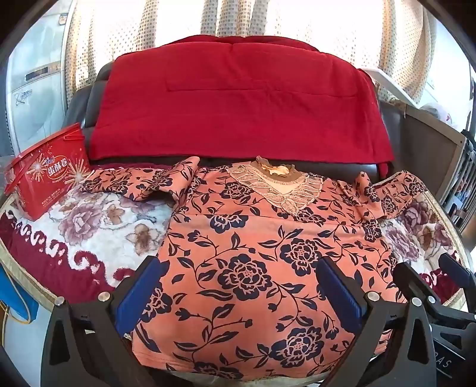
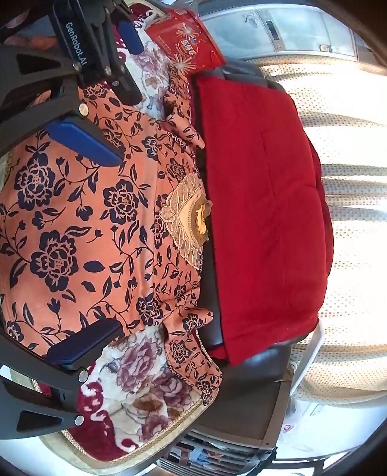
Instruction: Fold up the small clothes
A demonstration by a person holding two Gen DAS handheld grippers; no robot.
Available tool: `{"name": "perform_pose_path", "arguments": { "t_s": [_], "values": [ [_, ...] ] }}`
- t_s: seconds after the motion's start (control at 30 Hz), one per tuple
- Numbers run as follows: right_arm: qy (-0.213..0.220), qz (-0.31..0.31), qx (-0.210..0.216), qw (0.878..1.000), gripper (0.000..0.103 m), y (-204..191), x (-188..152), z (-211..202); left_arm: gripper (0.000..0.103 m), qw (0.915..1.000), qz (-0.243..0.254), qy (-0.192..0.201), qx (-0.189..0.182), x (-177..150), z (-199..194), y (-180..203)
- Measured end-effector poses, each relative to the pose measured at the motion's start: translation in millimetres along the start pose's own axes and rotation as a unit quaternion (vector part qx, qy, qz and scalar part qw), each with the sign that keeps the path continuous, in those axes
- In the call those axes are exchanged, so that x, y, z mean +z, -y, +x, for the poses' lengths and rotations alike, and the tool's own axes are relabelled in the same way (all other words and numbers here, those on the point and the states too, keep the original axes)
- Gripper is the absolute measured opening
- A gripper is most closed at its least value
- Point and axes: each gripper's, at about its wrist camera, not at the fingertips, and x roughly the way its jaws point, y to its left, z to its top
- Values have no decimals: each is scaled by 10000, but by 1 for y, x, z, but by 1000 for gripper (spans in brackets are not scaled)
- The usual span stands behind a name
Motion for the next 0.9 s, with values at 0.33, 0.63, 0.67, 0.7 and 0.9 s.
{"name": "perform_pose_path", "arguments": {
  "t_s": [0.33, 0.63, 0.67, 0.7, 0.9],
  "values": [
    [36, -23, -4, 10000, 103, -5, 3, -2, 103, 10000, 26, -7, 28, -1, 1, 2],
    [-19, 14, -21, 10000, 103, 3, 3, 3, 103, 10000, 41, -7, 73, -1, 3, 3],
    [-34, 8, -24, 10000, 103, 2, 4, 3, 103, 10000, 43, -7, 71, -1, 3, 3],
    [-34, 10, -32, 10000, 103, 3, 4, 3, 103, 10000, 44, -14, 66, -1, 4, 3],
    [-70, -6, -95, 9999, 103, 5, 4, 7, 103, 10000, 33, -22, 85, -1, 5, 3]
  ]
}}
